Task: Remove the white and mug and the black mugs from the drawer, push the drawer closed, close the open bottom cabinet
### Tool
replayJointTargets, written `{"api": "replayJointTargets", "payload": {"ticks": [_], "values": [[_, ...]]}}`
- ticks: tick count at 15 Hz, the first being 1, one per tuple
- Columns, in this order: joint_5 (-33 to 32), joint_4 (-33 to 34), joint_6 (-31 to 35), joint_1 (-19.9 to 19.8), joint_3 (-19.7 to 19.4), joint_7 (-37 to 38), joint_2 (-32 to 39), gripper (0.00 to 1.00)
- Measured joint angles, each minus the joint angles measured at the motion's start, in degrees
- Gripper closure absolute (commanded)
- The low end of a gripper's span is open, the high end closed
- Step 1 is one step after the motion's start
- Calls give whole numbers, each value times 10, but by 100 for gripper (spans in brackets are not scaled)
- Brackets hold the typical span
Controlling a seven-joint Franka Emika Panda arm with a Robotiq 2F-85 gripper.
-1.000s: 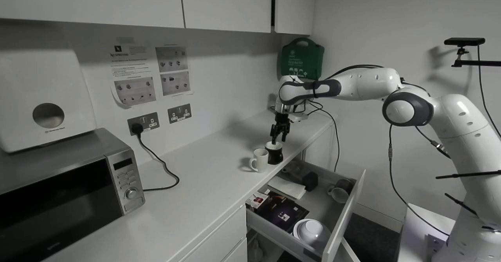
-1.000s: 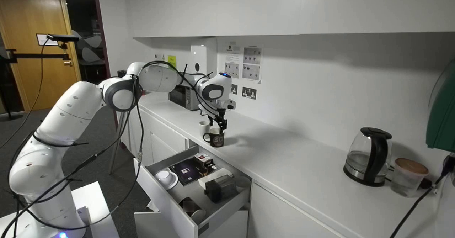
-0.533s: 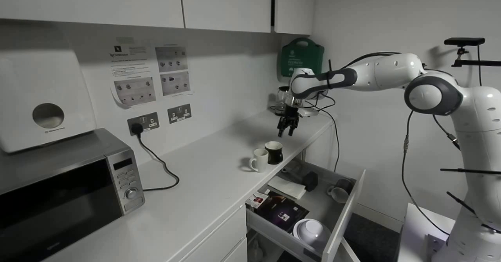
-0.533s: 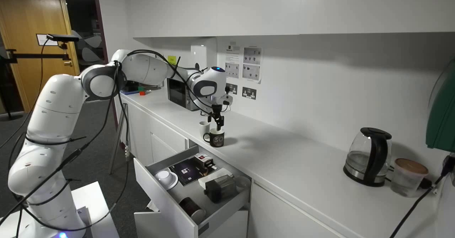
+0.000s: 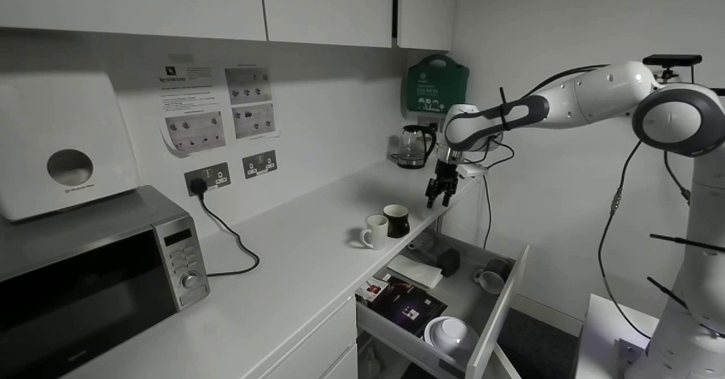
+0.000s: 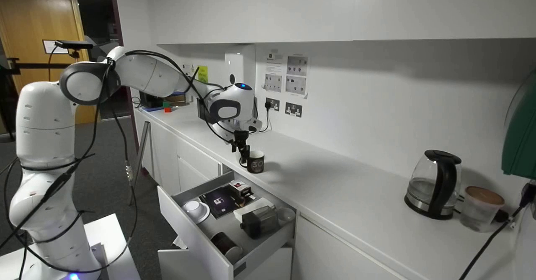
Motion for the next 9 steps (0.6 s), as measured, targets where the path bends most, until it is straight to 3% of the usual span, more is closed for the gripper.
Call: {"api": "replayJointTargets", "payload": {"ticks": [9], "values": [[24,-287,69,1,-20,-1,-161,0]]}}
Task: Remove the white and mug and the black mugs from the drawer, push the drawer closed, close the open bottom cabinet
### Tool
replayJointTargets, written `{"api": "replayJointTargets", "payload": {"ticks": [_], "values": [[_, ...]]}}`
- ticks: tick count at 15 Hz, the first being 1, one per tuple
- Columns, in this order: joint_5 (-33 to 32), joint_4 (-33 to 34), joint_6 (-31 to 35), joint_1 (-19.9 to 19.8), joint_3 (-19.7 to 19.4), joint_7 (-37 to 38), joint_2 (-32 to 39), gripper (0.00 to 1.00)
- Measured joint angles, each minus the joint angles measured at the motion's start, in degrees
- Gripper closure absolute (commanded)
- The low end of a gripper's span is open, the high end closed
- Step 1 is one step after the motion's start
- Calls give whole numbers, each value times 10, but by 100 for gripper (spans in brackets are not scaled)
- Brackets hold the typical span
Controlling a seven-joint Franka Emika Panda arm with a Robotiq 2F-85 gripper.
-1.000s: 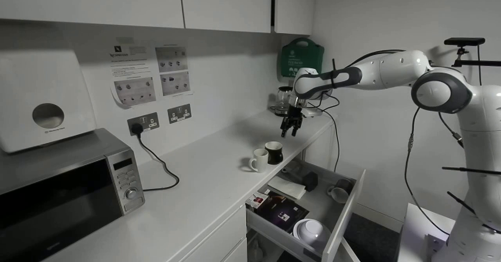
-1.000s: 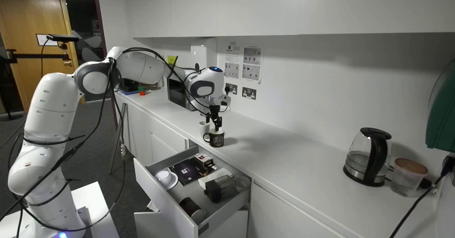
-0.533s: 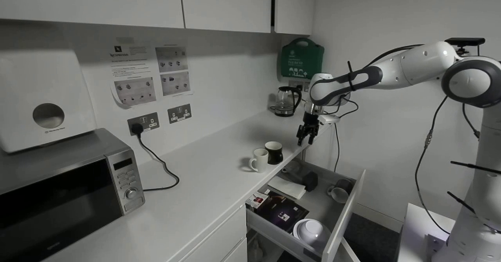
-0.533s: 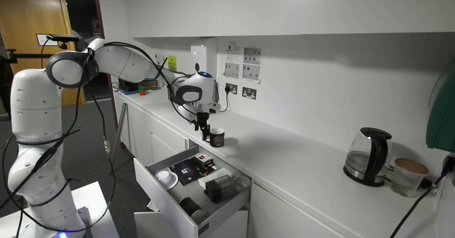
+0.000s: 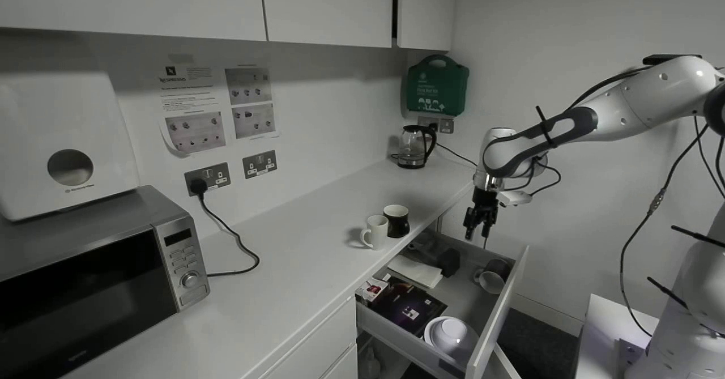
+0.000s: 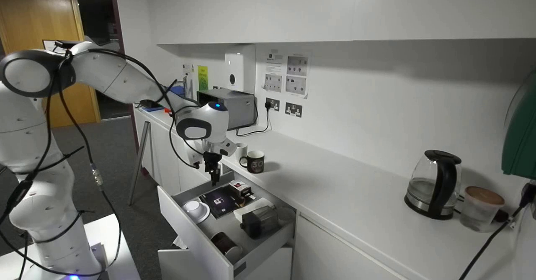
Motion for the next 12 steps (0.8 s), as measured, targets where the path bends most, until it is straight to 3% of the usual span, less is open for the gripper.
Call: {"api": "replayJointTargets", "payload": {"ticks": [5,12], "values": [[23,-131,38,4,-9,-1,-70,0],[12,-185,44,4,-13,0,-101,0]]}}
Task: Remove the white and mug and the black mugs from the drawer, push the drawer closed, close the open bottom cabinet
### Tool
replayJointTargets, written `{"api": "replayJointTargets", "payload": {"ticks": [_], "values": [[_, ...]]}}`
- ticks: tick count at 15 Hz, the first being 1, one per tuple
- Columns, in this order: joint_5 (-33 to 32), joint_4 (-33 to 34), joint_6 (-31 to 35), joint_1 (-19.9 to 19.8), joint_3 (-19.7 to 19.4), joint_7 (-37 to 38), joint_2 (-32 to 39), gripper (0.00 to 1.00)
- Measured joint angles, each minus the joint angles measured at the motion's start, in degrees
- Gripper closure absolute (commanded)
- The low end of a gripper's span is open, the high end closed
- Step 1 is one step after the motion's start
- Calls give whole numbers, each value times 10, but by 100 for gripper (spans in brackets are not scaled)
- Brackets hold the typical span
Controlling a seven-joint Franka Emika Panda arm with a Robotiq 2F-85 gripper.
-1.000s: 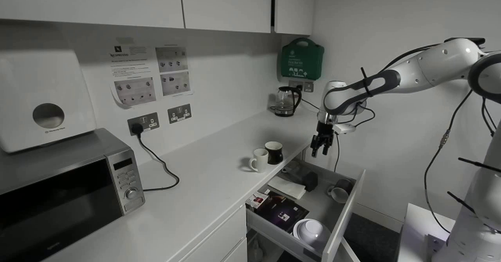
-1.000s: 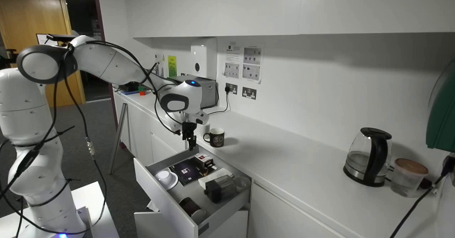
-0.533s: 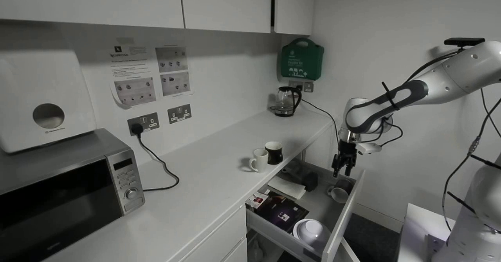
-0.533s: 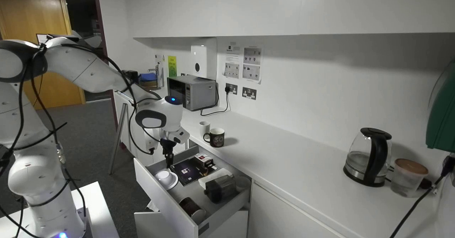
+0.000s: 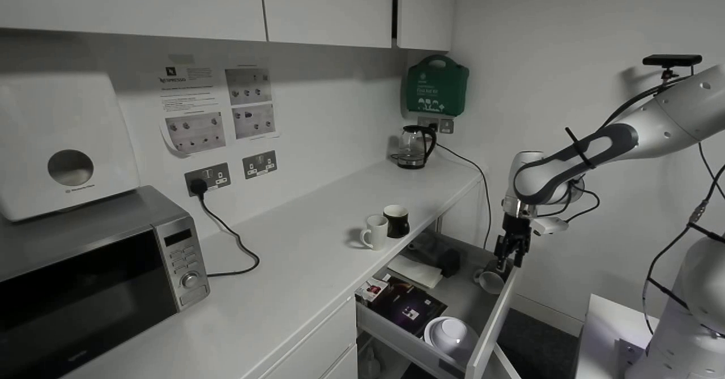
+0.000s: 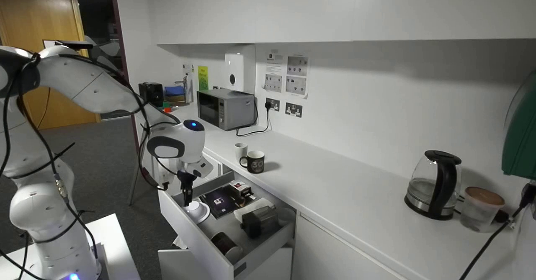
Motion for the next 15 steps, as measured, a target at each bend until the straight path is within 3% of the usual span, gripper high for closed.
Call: {"api": "replayJointTargets", "payload": {"ticks": [15], "values": [[-10,10,0,0,0,0,110,0]]}}
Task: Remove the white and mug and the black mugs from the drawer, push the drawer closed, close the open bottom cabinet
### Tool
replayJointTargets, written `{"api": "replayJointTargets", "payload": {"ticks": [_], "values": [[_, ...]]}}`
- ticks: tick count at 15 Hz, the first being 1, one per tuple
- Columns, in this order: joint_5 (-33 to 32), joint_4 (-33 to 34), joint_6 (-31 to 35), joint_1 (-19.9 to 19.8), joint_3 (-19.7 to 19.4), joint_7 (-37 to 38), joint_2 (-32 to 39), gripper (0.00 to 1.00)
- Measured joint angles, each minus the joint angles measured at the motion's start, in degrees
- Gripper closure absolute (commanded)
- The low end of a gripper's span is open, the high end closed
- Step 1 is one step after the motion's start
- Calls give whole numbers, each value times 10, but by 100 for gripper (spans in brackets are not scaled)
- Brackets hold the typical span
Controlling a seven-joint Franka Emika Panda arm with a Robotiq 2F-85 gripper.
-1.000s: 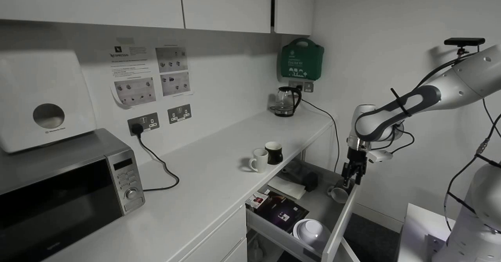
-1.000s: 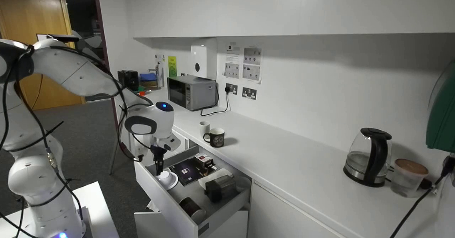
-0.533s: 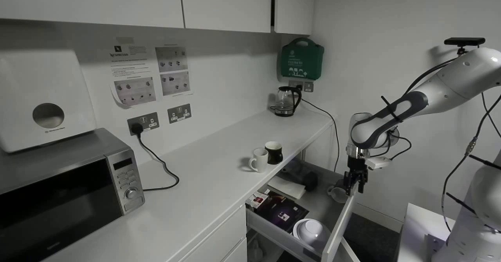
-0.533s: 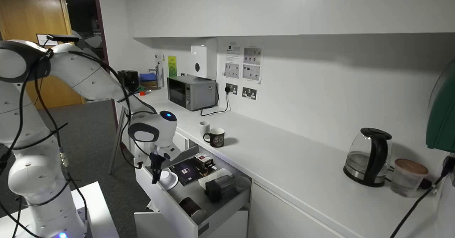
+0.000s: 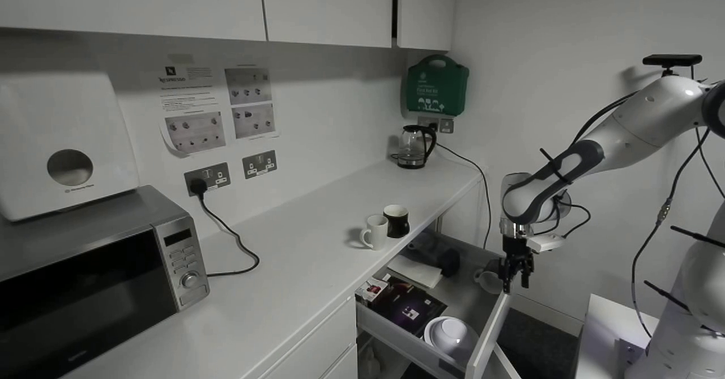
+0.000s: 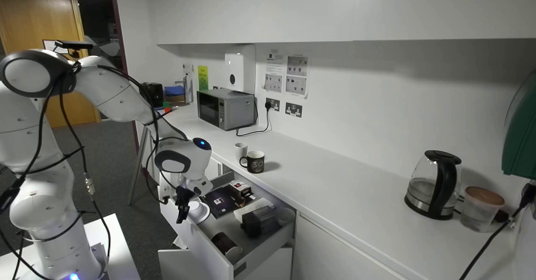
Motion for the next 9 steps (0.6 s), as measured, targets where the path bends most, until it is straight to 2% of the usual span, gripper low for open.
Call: {"api": "replayJointTargets", "payload": {"ticks": [9], "values": [[-94,35,0,0,0,-1,41,0]]}}
